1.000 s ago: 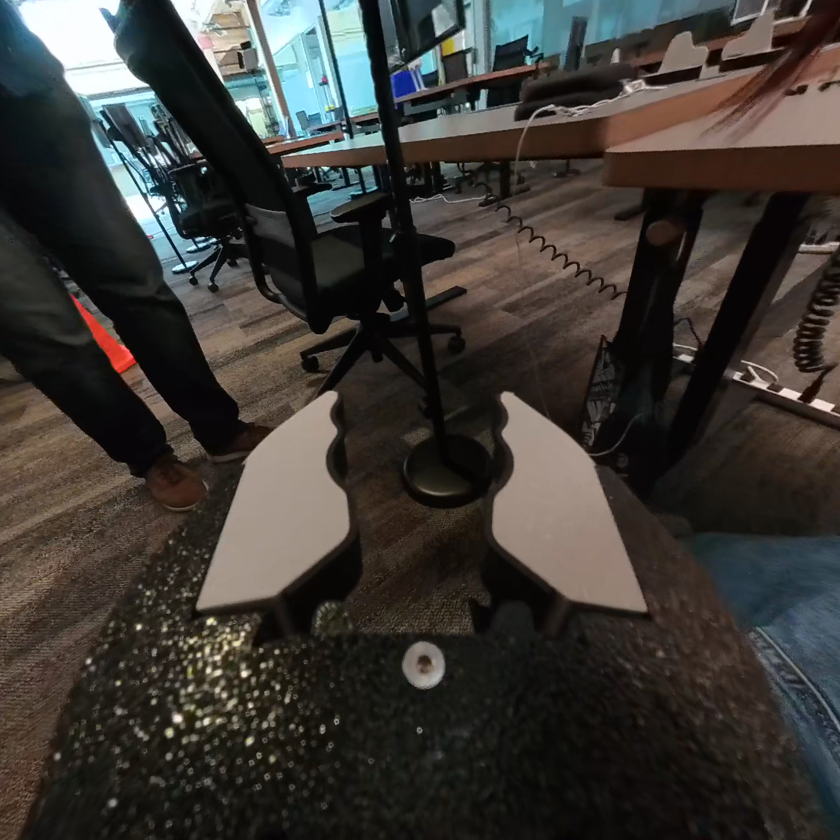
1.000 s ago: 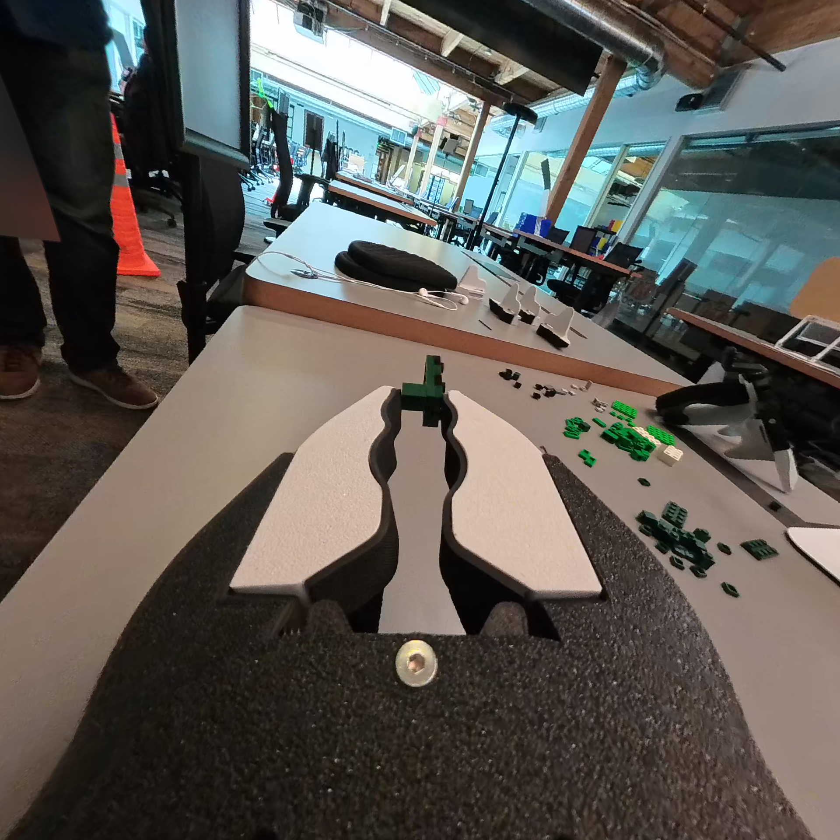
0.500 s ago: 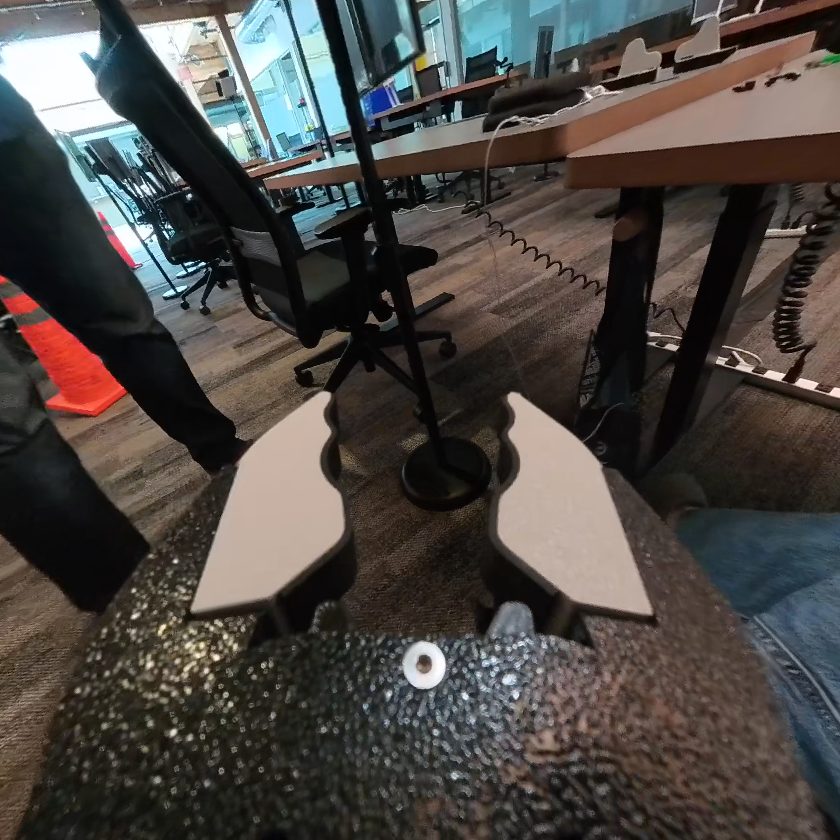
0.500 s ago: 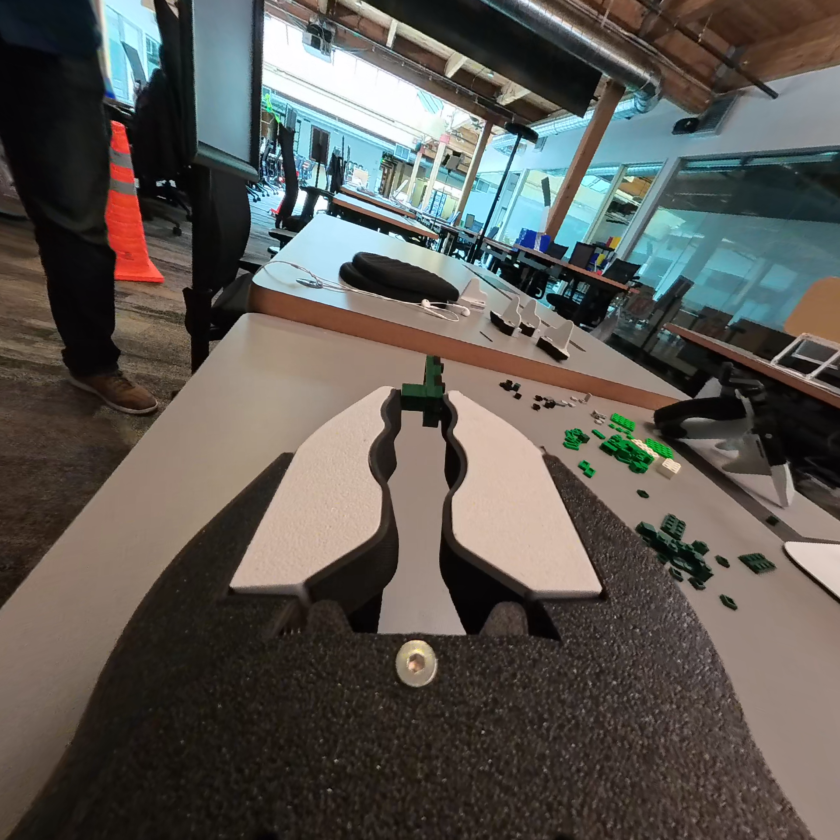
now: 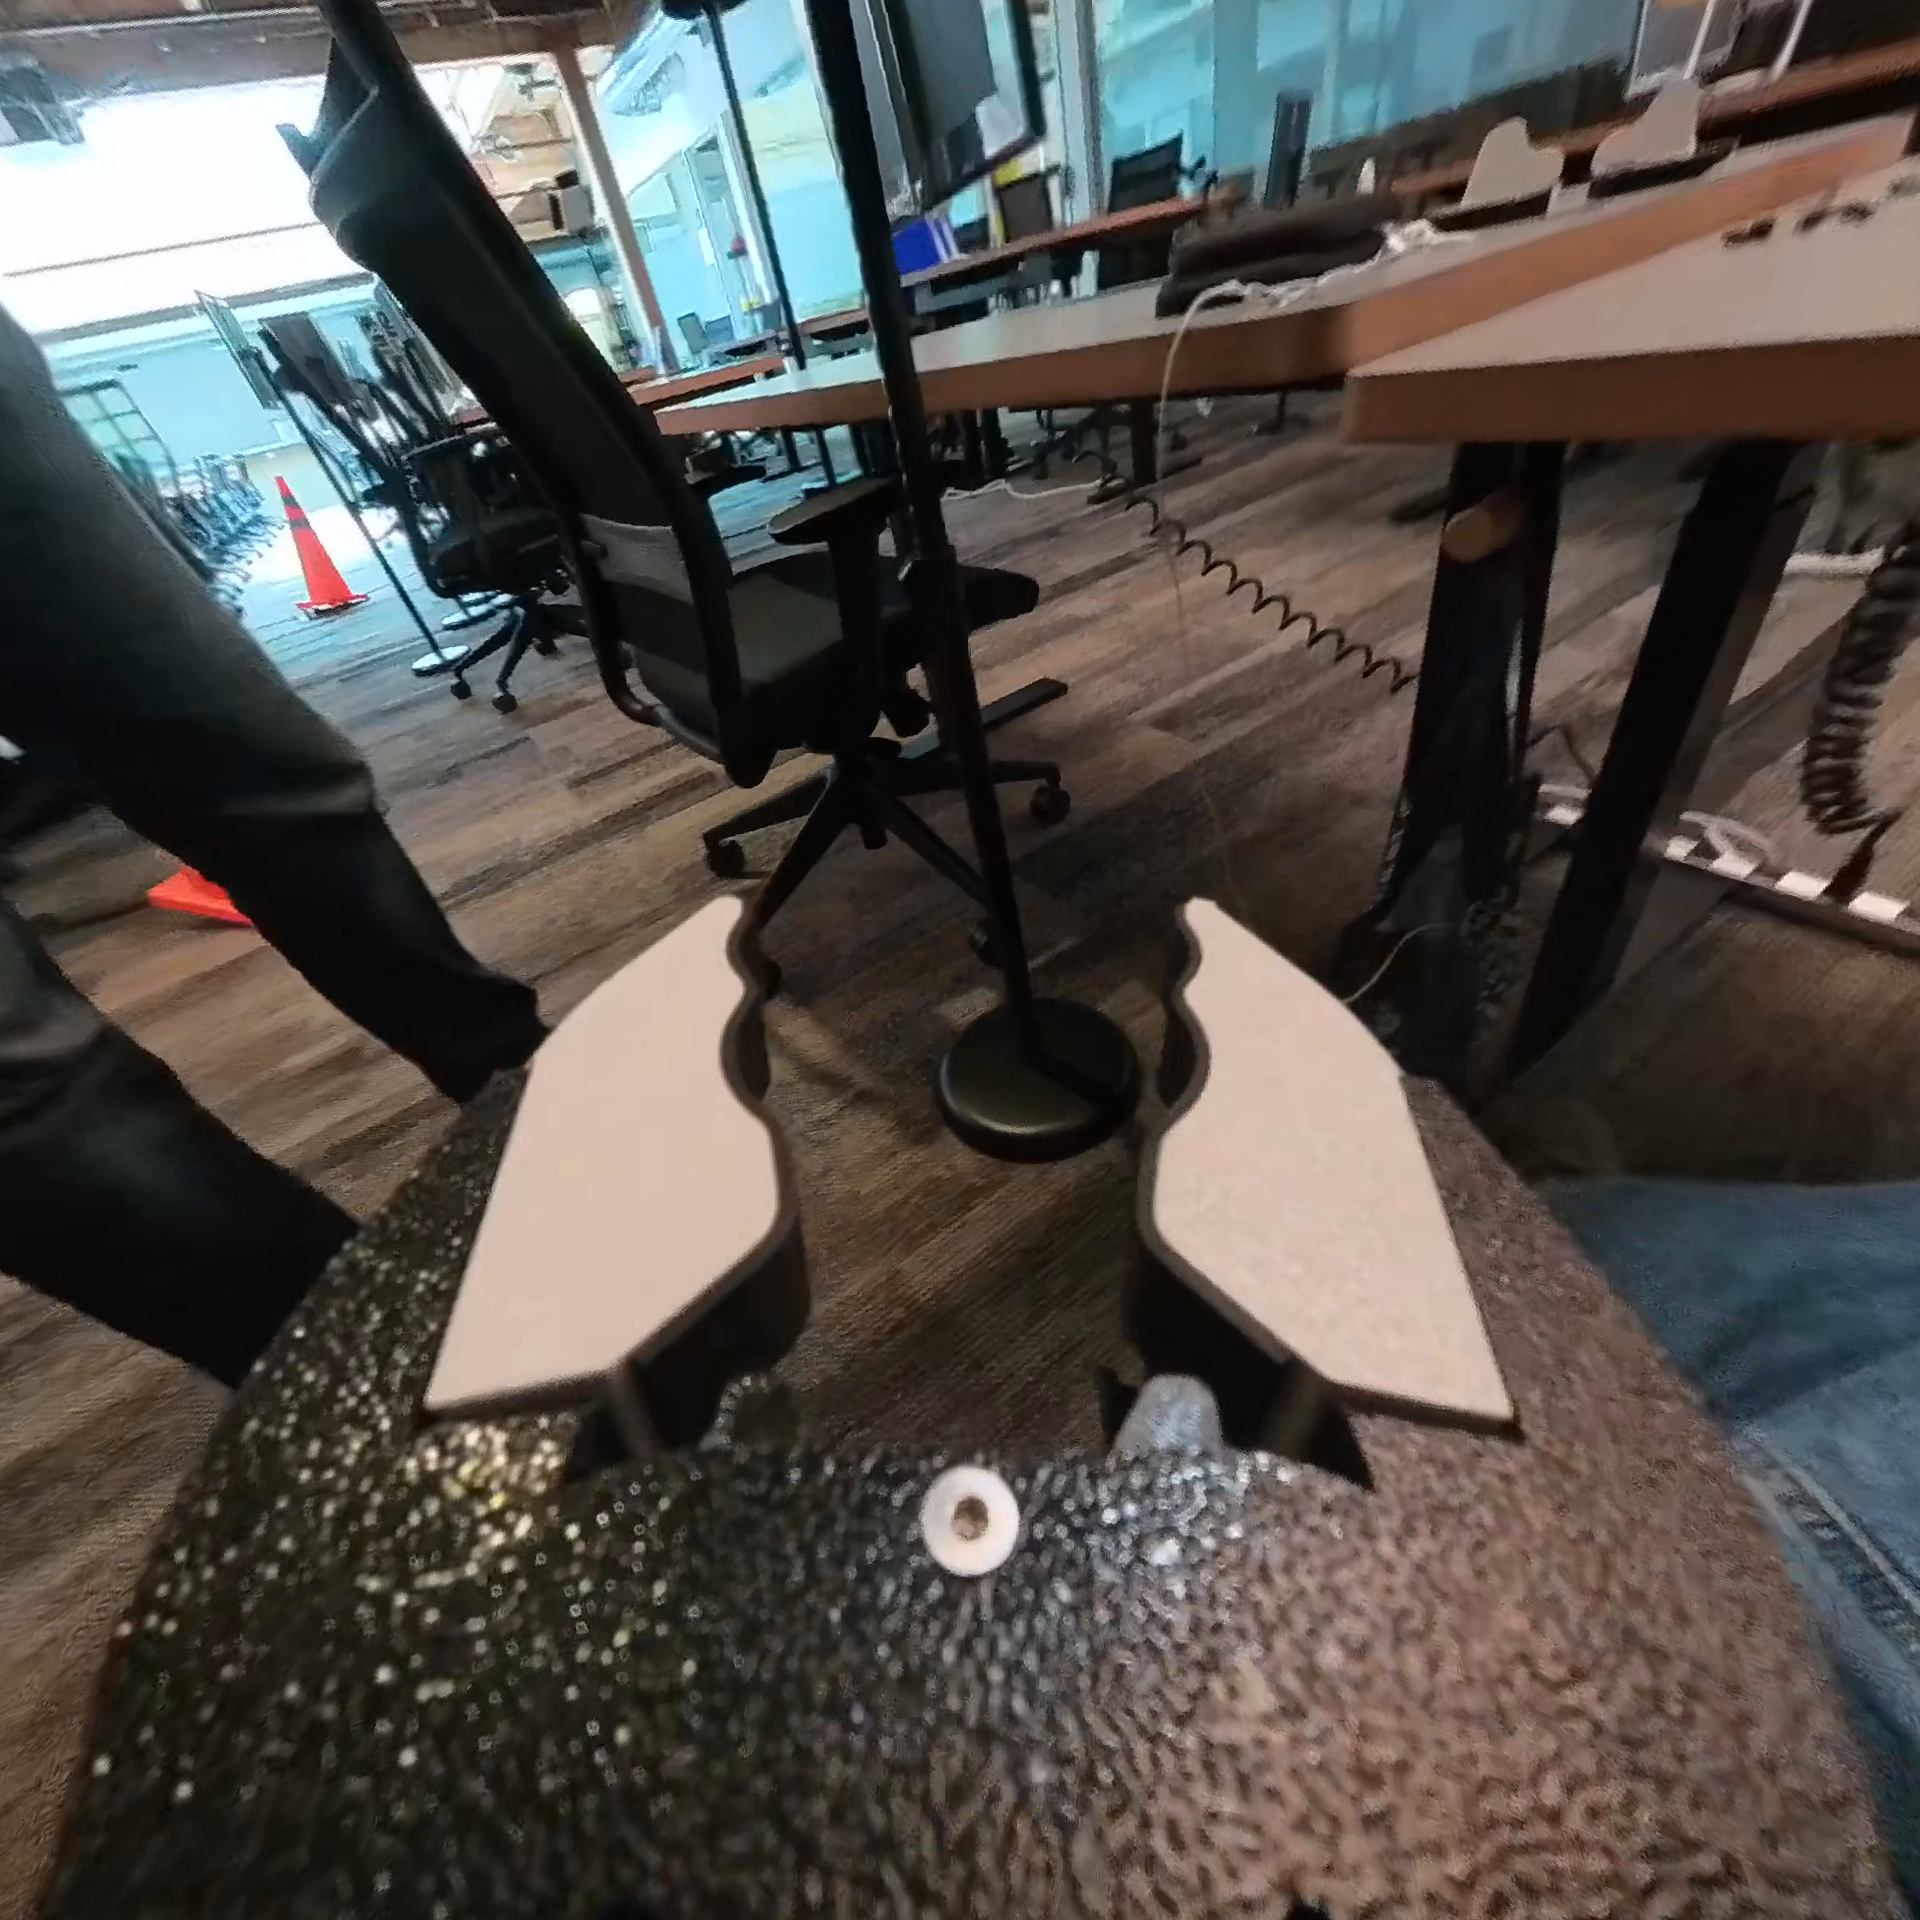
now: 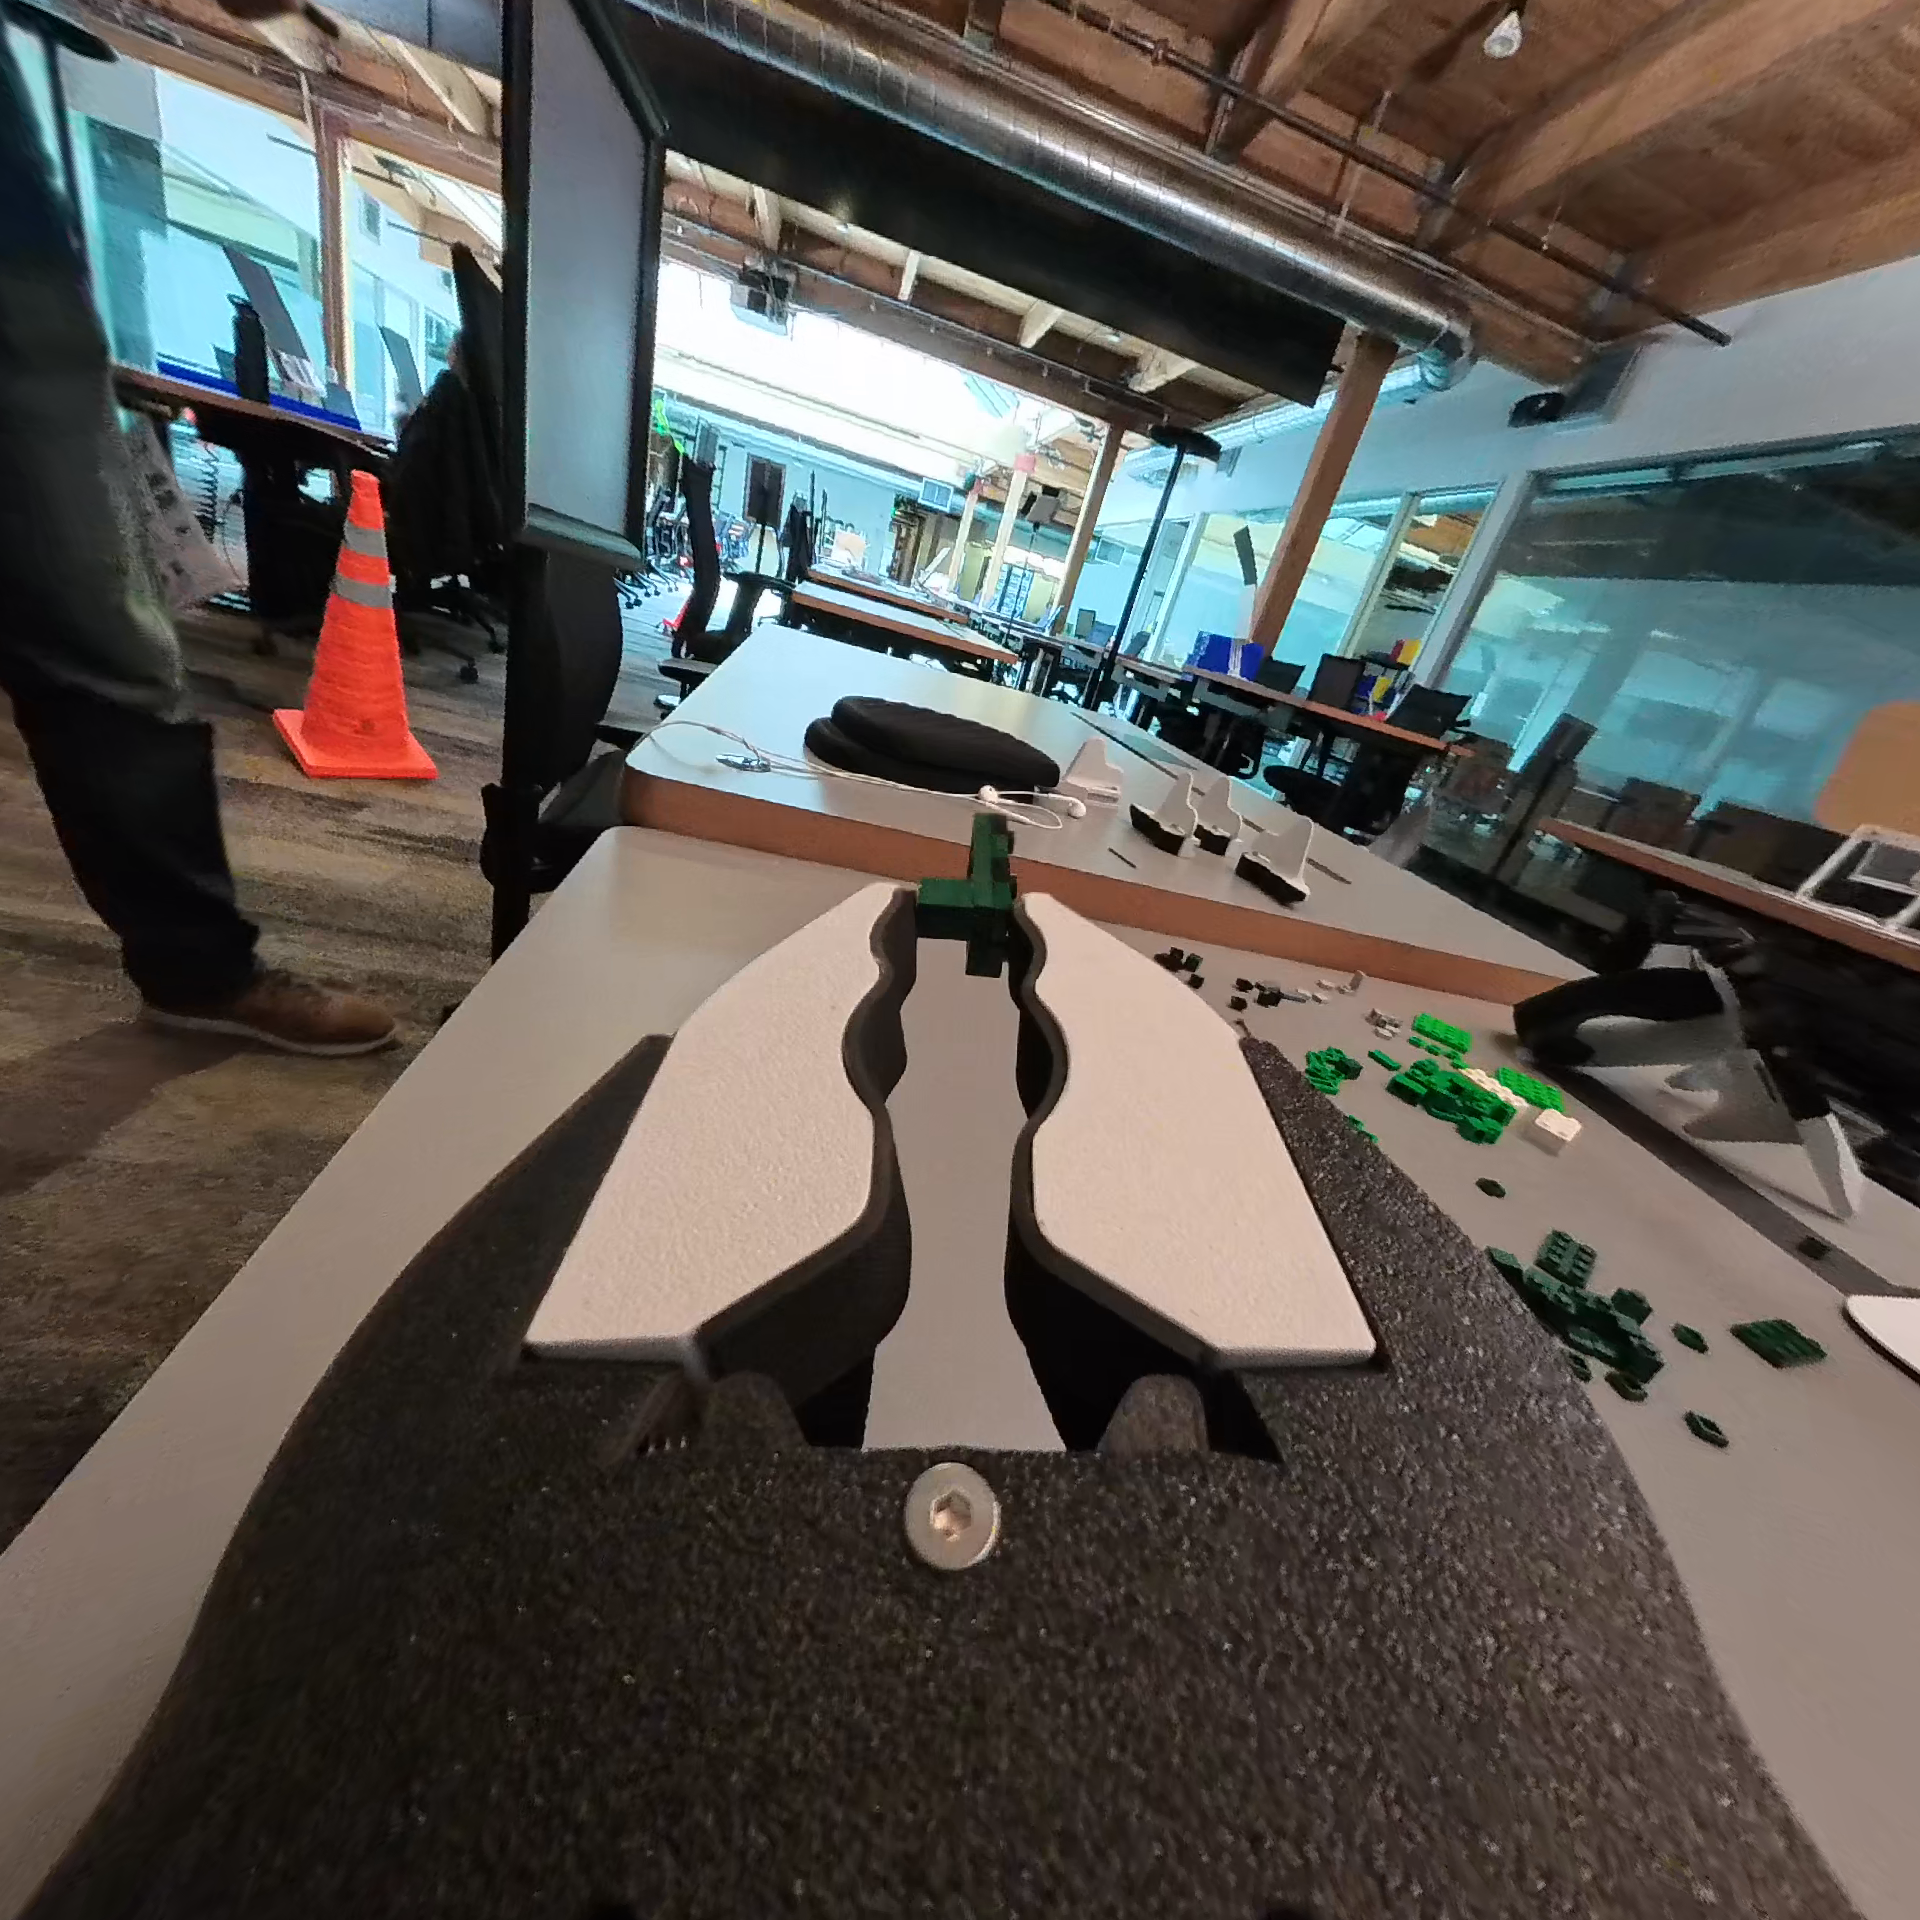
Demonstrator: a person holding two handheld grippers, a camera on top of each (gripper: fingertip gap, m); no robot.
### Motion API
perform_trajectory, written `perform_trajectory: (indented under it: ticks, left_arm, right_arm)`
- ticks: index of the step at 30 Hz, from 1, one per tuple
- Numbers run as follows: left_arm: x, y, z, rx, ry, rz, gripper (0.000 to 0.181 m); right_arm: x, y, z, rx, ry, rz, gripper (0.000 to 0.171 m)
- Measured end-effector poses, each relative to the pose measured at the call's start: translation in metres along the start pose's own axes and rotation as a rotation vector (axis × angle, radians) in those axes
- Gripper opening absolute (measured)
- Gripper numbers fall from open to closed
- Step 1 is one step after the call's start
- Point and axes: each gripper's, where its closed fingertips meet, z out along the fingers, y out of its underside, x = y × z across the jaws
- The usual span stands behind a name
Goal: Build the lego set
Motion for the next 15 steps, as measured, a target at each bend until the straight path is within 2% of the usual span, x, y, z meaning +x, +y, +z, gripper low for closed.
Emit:
perform_trajectory:
  ticks: [4, 8, 12, 15]
  left_arm:
    - [0.005, 0.000, -0.007, -0.032, -0.028, 0.141, 0.075]
    - [0.021, -0.020, -0.016, -0.011, -0.037, 0.255, 0.076]
    - [0.050, -0.045, -0.029, 0.052, -0.019, 0.282, 0.075]
    - [0.075, -0.068, -0.039, 0.106, 0.005, 0.231, 0.072]
  right_arm:
    - [0.001, -0.001, -0.002, 0.008, 0.003, 0.001, 0.016]
    - [0.001, -0.001, -0.004, 0.008, 0.004, -0.009, 0.016]
    - [0.002, -0.001, -0.004, 0.006, 0.006, -0.014, 0.016]
    - [0.003, 0.000, -0.003, 0.002, 0.010, -0.013, 0.016]
